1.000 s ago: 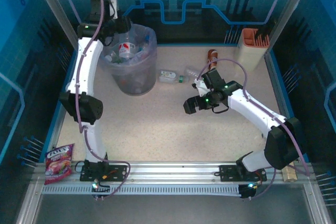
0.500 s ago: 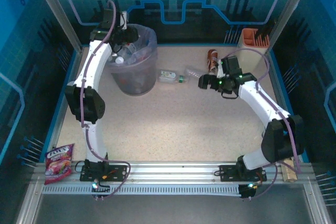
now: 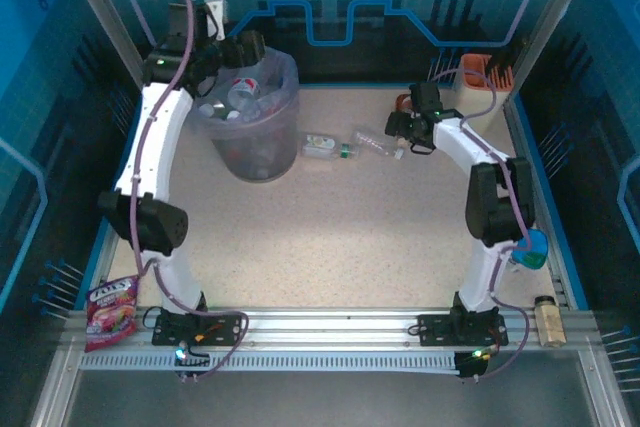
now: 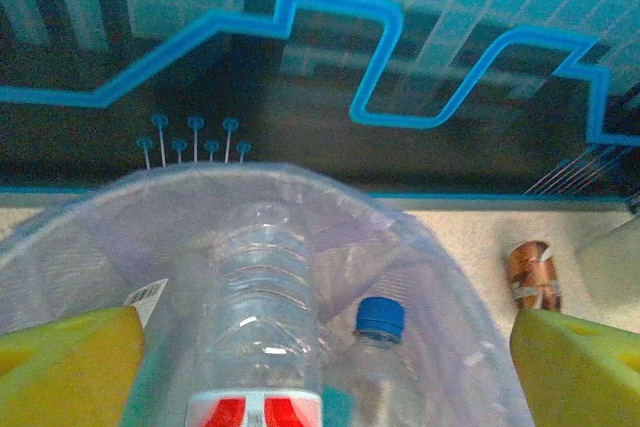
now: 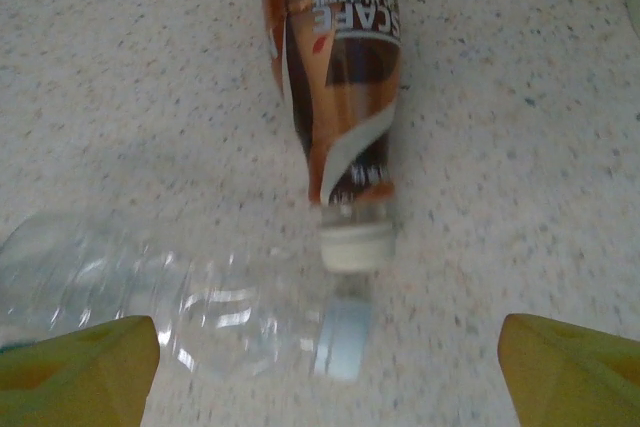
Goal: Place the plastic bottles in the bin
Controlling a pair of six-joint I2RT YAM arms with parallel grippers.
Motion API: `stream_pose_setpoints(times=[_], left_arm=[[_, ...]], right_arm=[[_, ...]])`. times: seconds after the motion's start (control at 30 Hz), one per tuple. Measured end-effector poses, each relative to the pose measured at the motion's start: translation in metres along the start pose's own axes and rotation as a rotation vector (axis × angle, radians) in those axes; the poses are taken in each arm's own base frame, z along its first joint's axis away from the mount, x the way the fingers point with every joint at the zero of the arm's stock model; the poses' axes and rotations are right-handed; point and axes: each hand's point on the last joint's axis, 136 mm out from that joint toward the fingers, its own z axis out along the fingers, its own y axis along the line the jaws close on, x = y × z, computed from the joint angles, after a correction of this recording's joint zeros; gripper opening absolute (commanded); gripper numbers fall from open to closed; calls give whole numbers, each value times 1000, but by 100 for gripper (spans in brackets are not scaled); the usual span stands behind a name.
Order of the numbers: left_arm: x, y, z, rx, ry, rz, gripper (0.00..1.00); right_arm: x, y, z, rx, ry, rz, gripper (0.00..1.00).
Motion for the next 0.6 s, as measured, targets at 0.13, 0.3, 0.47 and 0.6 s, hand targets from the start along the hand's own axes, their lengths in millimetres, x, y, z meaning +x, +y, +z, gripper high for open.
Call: stream_pose_setpoints(times=[0.13,0.3,0.47,0.6], left_arm=[[-10,-15,-55,46,-72,-13,99],[14,-37,-111,172,-108,-116,99],[59,-55,-124,256,-72,-195,99],[92,-60,-125,281,-14,-249,99]], right_arm=[[-6,1,30,33,23,-5,87],[7,-4,59,62,84,8,83],[11,-11,79,85,117,36,75],[-1,-13,95,90,113,48,71]])
